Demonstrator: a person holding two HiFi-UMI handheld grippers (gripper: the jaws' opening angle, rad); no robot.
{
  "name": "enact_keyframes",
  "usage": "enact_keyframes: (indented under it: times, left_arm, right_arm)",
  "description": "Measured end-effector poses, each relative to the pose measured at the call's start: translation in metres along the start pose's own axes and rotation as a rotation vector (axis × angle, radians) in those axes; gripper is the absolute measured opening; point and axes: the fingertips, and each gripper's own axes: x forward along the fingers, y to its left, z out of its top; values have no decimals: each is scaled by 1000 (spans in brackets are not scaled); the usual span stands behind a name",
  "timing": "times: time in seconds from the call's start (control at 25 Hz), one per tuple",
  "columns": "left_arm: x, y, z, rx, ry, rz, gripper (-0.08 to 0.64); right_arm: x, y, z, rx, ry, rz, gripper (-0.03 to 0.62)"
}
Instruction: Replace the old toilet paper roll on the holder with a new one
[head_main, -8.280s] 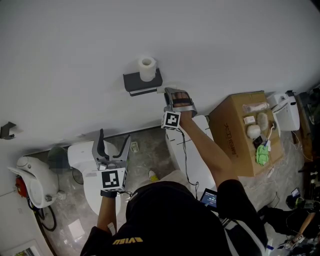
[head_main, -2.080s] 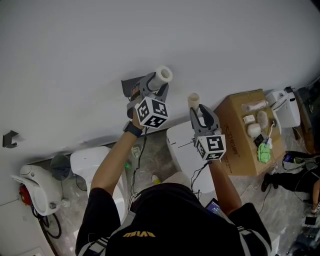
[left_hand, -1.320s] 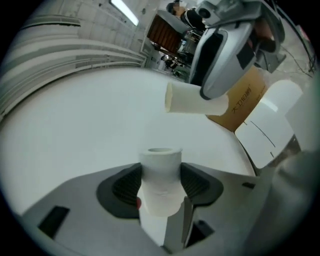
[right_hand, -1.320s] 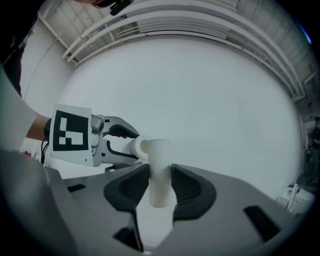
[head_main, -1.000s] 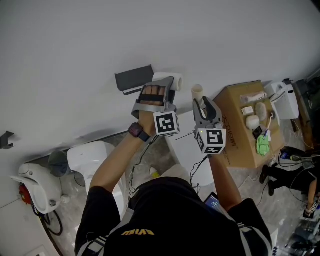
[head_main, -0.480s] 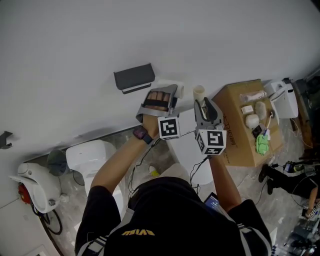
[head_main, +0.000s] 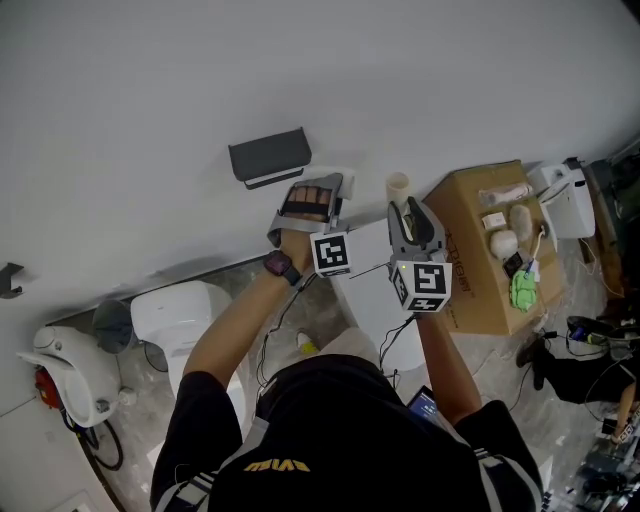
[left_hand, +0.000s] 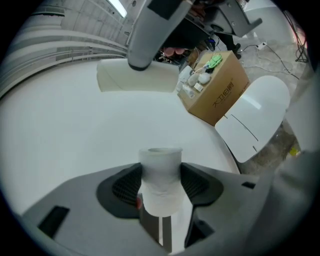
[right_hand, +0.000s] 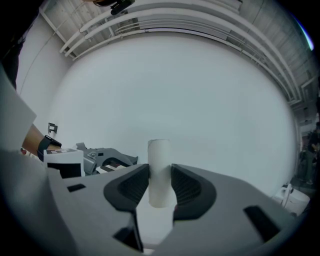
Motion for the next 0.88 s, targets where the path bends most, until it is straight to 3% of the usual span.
enact_keyframes:
  times: [0.36,0.88]
  left_arm:
    - [23,-22,-24,67,48,-3,253]
    - [37,-18,-52,27,129,9,253]
  right_arm:
    - [0,4,2,-14,3,8,138]
    - [-8,-4,-3,-17,18,-14,138]
